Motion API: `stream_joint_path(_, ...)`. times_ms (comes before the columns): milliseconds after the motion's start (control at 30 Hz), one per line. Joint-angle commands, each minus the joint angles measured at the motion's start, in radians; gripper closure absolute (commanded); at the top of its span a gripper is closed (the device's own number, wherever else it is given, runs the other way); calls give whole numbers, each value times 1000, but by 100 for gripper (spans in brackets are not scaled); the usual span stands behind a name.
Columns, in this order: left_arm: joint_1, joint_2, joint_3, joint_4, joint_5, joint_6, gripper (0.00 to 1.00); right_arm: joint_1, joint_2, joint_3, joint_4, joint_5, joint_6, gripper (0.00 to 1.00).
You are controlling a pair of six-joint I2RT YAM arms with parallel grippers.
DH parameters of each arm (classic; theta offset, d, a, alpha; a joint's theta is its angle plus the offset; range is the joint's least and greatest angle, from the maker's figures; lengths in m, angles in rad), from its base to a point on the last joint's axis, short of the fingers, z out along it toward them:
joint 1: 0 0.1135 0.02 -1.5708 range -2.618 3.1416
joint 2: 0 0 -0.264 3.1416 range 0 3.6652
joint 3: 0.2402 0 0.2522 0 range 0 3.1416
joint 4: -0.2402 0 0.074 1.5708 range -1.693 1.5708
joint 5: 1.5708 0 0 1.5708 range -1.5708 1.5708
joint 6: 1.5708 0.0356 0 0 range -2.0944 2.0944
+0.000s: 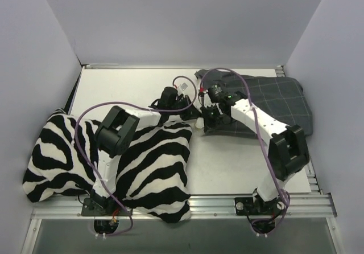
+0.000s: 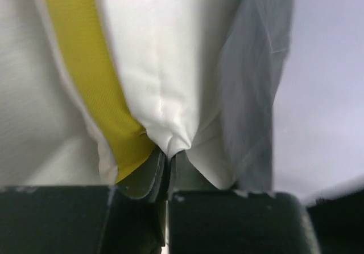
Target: Put the pillow into the pillowcase
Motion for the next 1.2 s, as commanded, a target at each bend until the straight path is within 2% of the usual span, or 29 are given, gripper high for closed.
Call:
stream_joint_path(0,-65,59,23,347,129,-235,100,98,-182,-6,33,-360,-90,100)
stream_joint_path(67,-97,75,106,410,108,-315,100,119,-205,-3,-24,-505,-133,100)
stream_joint_path(100,-131,87,135,427,100,-329,100,117,-208,2,-104,-512,-141,100)
stream_joint_path(233,-171,98,140,476,37,-349,100,-21,-256,-19,-217,-598,-190,100)
stream_joint_path(267,-171,98,114,493,34,-344,100,-108,-262,-15,-243,-618,-204,100)
stream_joint_path(367,-167,73,64,507,25,-326,100,-237,-300,51,-363,-676,-259,100)
stream_joint_path(400,-165,46,26,512,25,-299,93,-262,-314,100,-428,-714,-281,100)
stream_joint_path(433,-162,29,7,513,26,-279,71,-289,-343,125,-464,-730,-305,100)
stream_joint_path(500,-151,-34,-33,491,49,-178,53,-363,-366,216,-594,-765,-389,100)
stream_joint_path(533,-135,-60,-36,451,56,-125,45,-387,-373,246,-642,-768,-417,100)
stream_joint_path(567,-124,-91,-38,391,56,-63,33,-412,-382,275,-683,-765,-442,100)
stream_joint_path(600,-112,-152,-42,289,54,52,31,-471,-389,298,-752,-764,-477,100)
stream_joint_path(700,-44,-267,-44,100,43,248,30,-596,-438,358,-818,-733,-497,100)
stream_joint_path(767,11,-312,-27,6,-2,332,30,-648,-481,382,-829,-710,-497,100)
stream_joint_path(833,30,-353,32,-152,-52,500,30,-711,-511,398,-835,-698,-493,100)
stream_joint_path(900,43,-358,77,-241,-110,679,29,-755,-520,438,-840,-696,-485,100)
stream_joint_path(1000,65,-305,177,-420,-77,825,25,-828,-518,496,-841,-710,-479,100)
stream_joint_path(1100,74,-222,304,-569,-29,904,22,-874,-509,540,-841,-728,-457,100)
stream_joint_path(1167,79,-192,336,-612,25,930,20,-888,-502,559,-837,-732,-439,100)
